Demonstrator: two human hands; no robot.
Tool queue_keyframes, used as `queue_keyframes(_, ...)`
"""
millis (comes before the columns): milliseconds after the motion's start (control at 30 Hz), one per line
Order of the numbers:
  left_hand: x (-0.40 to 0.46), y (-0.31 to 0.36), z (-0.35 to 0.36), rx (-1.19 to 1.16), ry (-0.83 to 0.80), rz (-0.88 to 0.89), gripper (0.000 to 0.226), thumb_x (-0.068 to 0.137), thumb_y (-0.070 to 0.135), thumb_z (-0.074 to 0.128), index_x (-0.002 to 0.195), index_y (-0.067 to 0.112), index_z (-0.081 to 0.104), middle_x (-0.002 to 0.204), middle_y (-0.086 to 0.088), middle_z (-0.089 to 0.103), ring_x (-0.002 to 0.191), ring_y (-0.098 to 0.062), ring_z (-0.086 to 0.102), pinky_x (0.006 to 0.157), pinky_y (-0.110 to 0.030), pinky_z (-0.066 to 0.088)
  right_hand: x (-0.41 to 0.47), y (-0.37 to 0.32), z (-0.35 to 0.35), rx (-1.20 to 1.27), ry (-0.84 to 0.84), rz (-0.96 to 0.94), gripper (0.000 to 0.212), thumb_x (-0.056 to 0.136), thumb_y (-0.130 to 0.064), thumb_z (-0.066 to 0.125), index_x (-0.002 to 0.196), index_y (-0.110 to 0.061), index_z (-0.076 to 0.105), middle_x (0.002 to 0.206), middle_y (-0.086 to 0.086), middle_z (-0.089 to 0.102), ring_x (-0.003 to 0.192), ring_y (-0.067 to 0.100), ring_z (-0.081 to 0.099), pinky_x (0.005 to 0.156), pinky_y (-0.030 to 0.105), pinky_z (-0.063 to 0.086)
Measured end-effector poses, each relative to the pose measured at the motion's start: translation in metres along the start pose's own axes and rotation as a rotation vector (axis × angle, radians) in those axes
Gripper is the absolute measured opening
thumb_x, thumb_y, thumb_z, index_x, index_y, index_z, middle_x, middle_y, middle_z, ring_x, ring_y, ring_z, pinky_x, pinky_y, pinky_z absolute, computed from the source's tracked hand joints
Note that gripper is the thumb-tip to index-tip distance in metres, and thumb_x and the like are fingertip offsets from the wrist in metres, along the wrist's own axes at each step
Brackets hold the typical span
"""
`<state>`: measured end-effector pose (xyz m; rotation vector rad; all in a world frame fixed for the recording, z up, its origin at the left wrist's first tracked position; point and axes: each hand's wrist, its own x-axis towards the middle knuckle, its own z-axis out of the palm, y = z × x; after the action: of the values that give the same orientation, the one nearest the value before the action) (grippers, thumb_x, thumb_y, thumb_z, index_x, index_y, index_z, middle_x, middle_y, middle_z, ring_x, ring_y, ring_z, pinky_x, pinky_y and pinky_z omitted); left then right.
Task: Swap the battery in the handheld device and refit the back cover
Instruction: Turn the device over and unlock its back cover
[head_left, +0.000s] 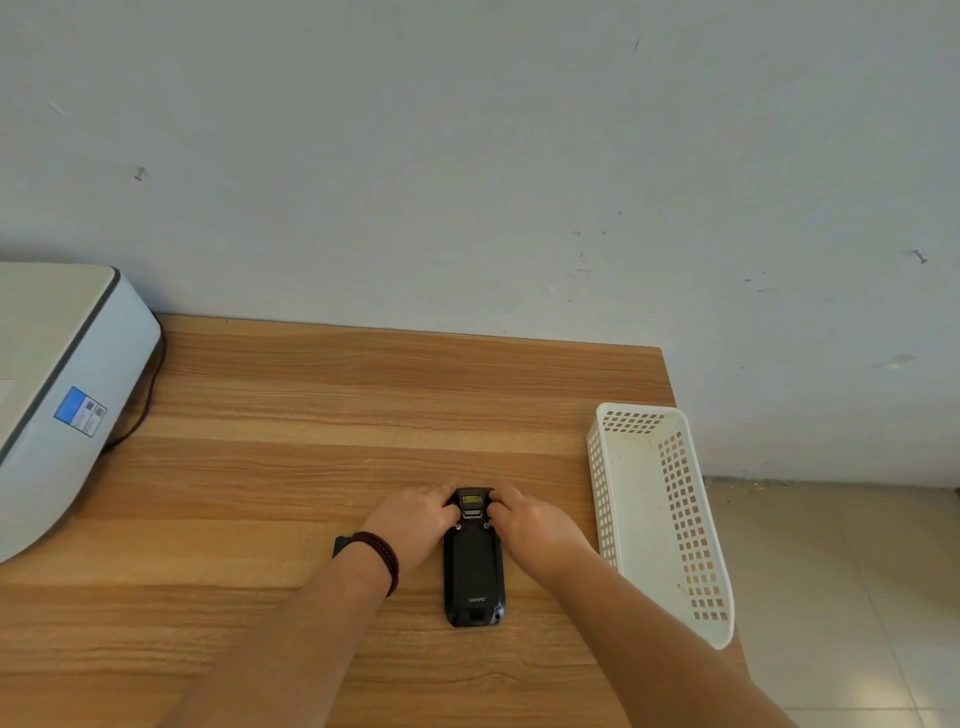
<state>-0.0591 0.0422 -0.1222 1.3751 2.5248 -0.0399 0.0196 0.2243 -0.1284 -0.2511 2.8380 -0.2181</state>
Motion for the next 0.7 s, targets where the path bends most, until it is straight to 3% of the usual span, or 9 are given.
queue_keyframes(167,0.003,0.002,-0.002,0.018,-0.007,0.001,0.031,0.091,0.008,0.056,0.122,0.004,0.054,0.143,-0.021,0.043,0.125,-0.036,0.049,0.099,-0.044,0.047,-0.001,-0.003,0.0,0.023,0.013,0.015,0.028,0.091,-0.002,0.053,0.118,-0.006,0.059,0.124,0.009,0.057,0.091,0.025,0.063,0.076,0.036,0.056)
queue_keyframes(300,0.004,0.006,-0.007,-0.098,0.026,-0.105,0.031,0.092,0.013,0.054,0.123,0.012,0.055,0.127,-0.009,0.057,0.113,-0.025,0.055,0.093,-0.037,0.049,-0.003,-0.006,0.002,0.118,0.035,0.066,0.032,0.093,-0.004,0.054,0.124,-0.01,0.056,0.134,0.003,0.052,0.095,0.02,0.063,0.081,0.032,0.055)
queue_keyframes(400,-0.001,0.016,-0.008,-0.299,0.135,-0.278,0.021,0.093,0.014,0.052,0.113,0.017,0.058,0.111,0.0,0.06,0.098,-0.016,0.056,0.084,-0.029,0.048,-0.009,-0.014,0.004,0.238,0.073,0.155,0.028,0.095,-0.007,0.056,0.122,-0.013,0.06,0.139,-0.005,0.048,0.104,0.012,0.061,0.09,0.023,0.05)
queue_keyframes(500,-0.009,0.03,-0.004,-0.451,0.253,-0.499,0.009,0.094,0.023,0.053,0.096,0.019,0.06,0.1,0.005,0.052,0.089,-0.011,0.049,0.079,-0.024,0.045,-0.017,-0.026,0.004,0.428,0.173,0.373,0.018,0.099,-0.02,0.052,0.109,-0.016,0.066,0.121,-0.009,0.054,0.099,0.006,0.056,0.087,0.016,0.045)
queue_keyframes(567,-0.011,0.041,-0.001,-0.547,0.229,-0.63,0.011,0.092,0.029,0.056,0.084,0.021,0.058,0.092,0.007,0.048,0.085,-0.01,0.047,0.077,-0.025,0.044,-0.019,-0.033,0.003,0.525,0.2,0.498,0.015,0.097,-0.025,0.054,0.101,-0.018,0.066,0.11,-0.009,0.052,0.092,0.005,0.053,0.082,0.017,0.046)
queue_keyframes(700,-0.006,0.051,0.0,-0.654,0.146,-0.818,0.016,0.089,0.031,0.057,0.075,0.023,0.056,0.083,0.005,0.053,0.077,-0.014,0.053,0.076,-0.036,0.052,-0.013,-0.042,0.002,0.626,0.177,0.604,0.015,0.097,-0.022,0.053,0.101,-0.014,0.065,0.11,-0.004,0.052,0.081,0.004,0.051,0.074,0.016,0.045)
